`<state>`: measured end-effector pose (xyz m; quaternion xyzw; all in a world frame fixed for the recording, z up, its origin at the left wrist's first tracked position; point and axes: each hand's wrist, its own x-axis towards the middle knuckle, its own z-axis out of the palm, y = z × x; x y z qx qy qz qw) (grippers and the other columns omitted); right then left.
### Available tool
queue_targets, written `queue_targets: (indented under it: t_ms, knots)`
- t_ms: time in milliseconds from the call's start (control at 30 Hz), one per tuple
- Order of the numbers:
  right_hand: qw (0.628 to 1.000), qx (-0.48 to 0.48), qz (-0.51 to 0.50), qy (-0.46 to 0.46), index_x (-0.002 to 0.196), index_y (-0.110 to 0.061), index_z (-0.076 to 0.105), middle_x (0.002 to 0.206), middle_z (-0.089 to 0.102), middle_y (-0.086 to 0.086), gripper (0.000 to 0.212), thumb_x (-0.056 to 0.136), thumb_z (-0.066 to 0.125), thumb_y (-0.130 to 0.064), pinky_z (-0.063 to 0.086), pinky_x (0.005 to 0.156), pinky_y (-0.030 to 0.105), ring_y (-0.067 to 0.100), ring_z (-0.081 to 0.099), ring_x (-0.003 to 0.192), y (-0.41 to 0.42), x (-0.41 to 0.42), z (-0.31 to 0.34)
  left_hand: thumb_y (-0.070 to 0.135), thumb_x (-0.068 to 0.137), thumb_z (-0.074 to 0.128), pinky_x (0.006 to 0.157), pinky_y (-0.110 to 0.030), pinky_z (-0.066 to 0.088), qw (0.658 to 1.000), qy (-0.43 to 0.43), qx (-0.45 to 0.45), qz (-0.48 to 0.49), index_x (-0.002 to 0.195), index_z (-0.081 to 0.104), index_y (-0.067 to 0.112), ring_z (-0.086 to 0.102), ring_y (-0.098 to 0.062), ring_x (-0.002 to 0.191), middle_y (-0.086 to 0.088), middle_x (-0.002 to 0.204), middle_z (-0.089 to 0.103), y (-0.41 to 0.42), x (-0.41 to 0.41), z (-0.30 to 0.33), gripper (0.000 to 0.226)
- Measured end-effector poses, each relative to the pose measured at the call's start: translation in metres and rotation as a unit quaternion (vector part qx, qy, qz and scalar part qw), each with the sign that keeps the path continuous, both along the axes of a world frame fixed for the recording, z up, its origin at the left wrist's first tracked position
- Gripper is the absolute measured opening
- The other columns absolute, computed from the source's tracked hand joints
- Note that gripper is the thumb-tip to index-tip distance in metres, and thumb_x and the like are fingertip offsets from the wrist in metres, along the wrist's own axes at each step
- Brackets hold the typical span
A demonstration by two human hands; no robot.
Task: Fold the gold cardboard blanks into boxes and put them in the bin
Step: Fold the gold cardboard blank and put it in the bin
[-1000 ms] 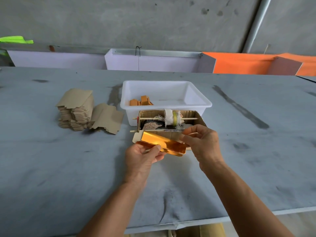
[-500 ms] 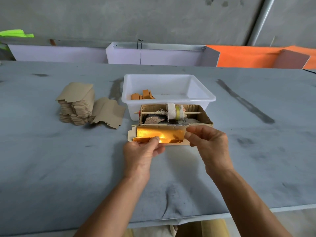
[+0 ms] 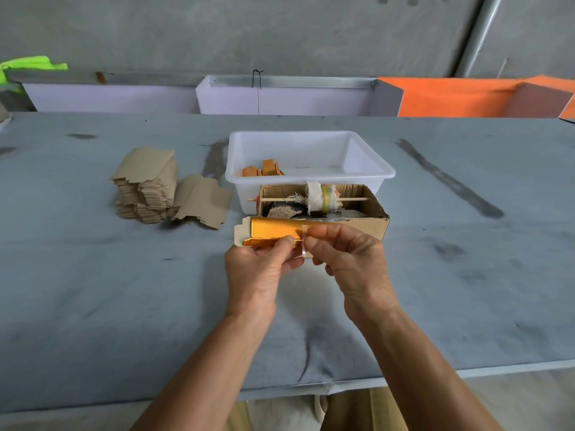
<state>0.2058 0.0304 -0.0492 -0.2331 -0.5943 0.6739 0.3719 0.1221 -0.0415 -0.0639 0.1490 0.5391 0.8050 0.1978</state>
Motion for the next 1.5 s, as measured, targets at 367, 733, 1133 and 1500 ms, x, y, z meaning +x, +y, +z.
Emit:
queue_targets:
  t_ms: [367, 733, 1133, 1500]
  knots:
    - [0.998, 0.008, 0.013, -0.061, 0.082, -0.007, 0.071, 0.06, 0.066, -0.002, 0.014, 0.076, 0.07, 0.005, 0.038, 0.044, 0.009, 0.0, 0.052, 0.046, -0.002, -0.003, 0.008, -0.006, 0.083, 0.063, 0.055, -0.027, 0.056, 1.0, 0.02, -0.011, -0.001, 0.081, 0.068, 0.01, 0.07, -0.017, 0.061, -0.001, 0.067, 0.072, -0.003, -0.002, -0.002, 0.017]
    - [0.992, 0.006, 0.027, -0.127, 0.078, -0.012, 0.072, 0.054, 0.066, -0.006, 0.015, 0.075, 0.073, 0.004, 0.039, 0.042, 0.009, -0.001, 0.053, 0.044, 0.0, -0.005, 0.013, -0.009, 0.082, 0.062, 0.058, -0.026, 0.057, 1.0, 0.02, -0.003, -0.009, 0.078, 0.068, 0.01, 0.068, -0.014, 0.061, 0.0, 0.066, 0.072, -0.006, 0.0, 0.0, 0.021]
    - [0.969, -0.01, 0.07, -0.237, 0.083, -0.006, 0.072, 0.06, 0.065, 0.002, 0.012, 0.072, 0.076, -0.001, 0.036, 0.041, 0.014, 0.001, 0.051, 0.042, 0.003, -0.005, 0.019, 0.002, 0.076, 0.073, 0.048, -0.02, 0.053, 0.987, -0.151, -0.061, 0.007, 0.08, 0.067, 0.008, 0.064, -0.013, 0.055, -0.005, 0.066, 0.067, 0.002, 0.002, 0.0, 0.01]
    - [0.964, 0.063, -0.064, -0.25, 0.073, -0.017, 0.058, 0.069, 0.068, 0.007, 0.025, 0.067, 0.079, -0.007, 0.055, 0.063, 0.032, 0.019, 0.066, 0.064, -0.015, -0.014, 0.001, -0.003, 0.075, 0.073, 0.045, -0.019, 0.051, 0.98, -0.171, -0.041, 0.098, 0.089, 0.064, 0.002, 0.061, -0.014, 0.054, -0.008, 0.073, 0.065, 0.007, 0.004, -0.005, 0.018]
